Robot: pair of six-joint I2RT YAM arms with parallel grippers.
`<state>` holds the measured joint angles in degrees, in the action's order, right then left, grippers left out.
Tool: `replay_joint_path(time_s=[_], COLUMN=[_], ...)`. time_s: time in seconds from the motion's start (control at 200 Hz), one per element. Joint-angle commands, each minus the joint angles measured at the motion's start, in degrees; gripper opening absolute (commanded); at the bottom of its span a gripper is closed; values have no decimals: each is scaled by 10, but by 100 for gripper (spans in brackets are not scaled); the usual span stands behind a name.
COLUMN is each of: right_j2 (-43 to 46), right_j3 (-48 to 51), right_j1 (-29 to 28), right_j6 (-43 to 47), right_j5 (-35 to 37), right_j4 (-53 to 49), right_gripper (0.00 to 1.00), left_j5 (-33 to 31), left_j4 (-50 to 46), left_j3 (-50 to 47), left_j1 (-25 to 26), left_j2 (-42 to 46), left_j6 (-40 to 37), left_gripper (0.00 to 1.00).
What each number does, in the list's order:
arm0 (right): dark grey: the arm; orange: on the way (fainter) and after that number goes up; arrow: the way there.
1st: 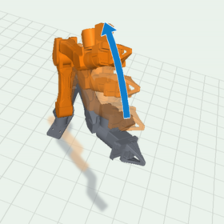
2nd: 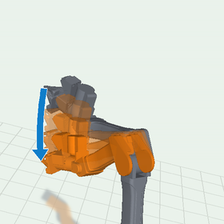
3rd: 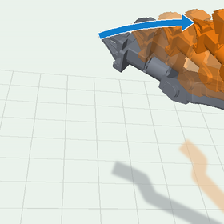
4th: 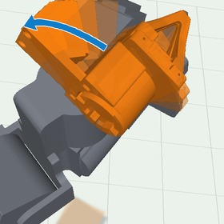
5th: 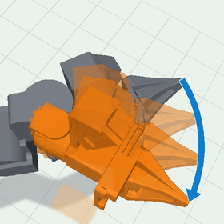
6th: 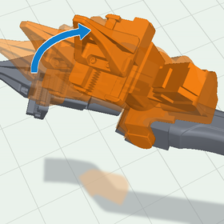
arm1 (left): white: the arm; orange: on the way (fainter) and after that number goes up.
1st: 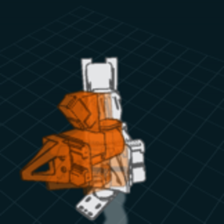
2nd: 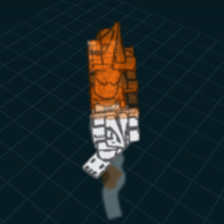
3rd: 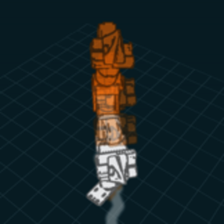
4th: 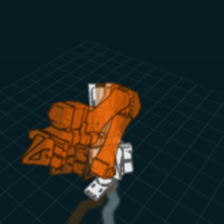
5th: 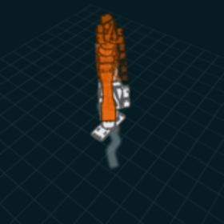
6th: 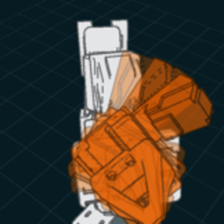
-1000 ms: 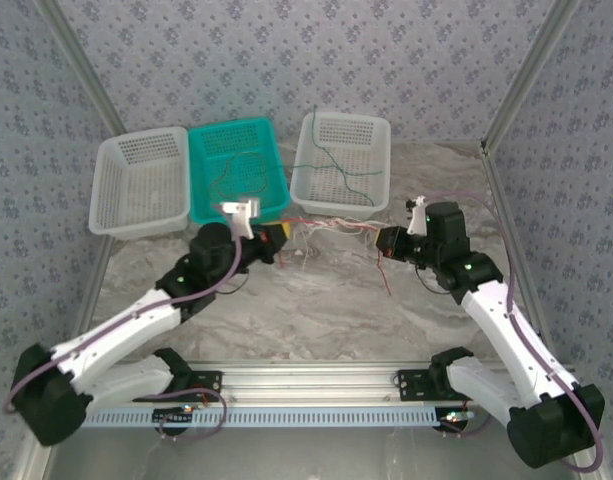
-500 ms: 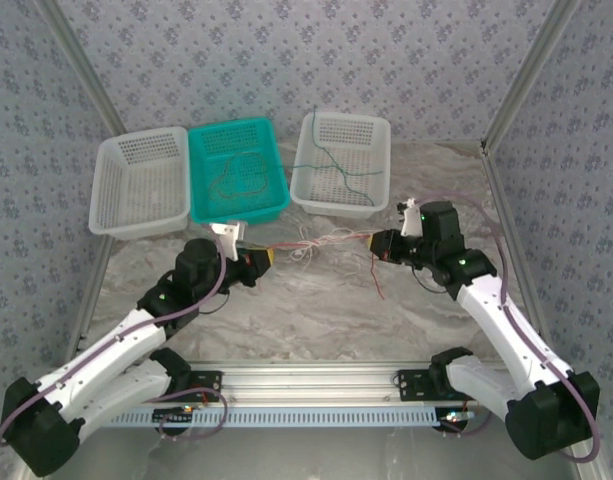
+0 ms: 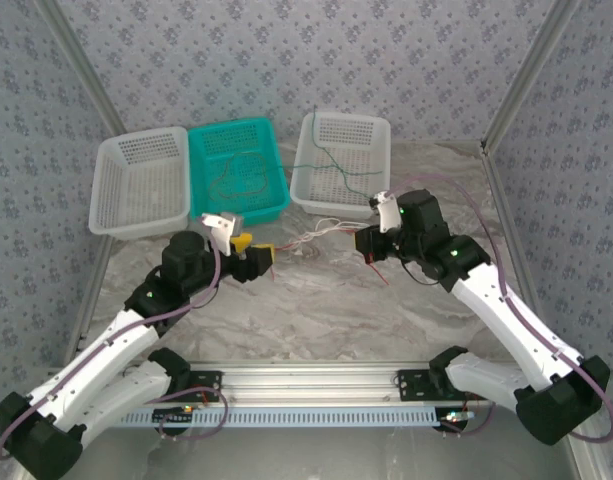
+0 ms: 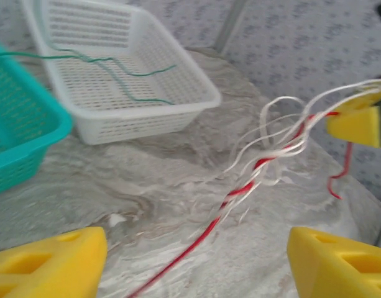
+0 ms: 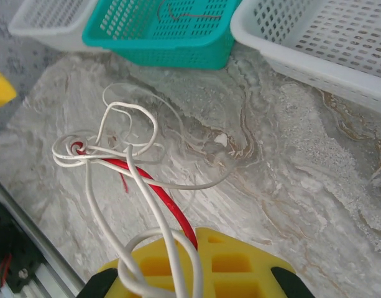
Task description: Untangle the cables
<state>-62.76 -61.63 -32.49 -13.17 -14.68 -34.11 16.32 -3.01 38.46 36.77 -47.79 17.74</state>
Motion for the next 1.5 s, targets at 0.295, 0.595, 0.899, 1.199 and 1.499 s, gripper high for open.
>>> replay_joint_path(time_s=[0.295, 0.595, 0.899, 1.199, 1.499], right_j2=[-27, -27, -24, 3, 45], right_j3=[-28, -33, -28, -3, 58], right_j1=[-49, -53, -47, -14, 114], right_j6=[64, 62, 50, 27, -54], right_j5=[-23, -38, -37, 38, 35], right_j4=[-40, -41, -27, -29, -6], right_gripper=[0, 0, 0, 0, 0], left_j5=[166, 183, 179, -1, -36], left_j4=[43, 71, 81, 58, 53], left_j3=[143, 191, 181, 141, 70], left_j1=[44, 61, 61, 27, -25], left_j2=[-186, -292, -298, -231, -128], left_j6=[-95, -87, -70, -25, 6], left_gripper=[86, 83, 19, 0, 0])
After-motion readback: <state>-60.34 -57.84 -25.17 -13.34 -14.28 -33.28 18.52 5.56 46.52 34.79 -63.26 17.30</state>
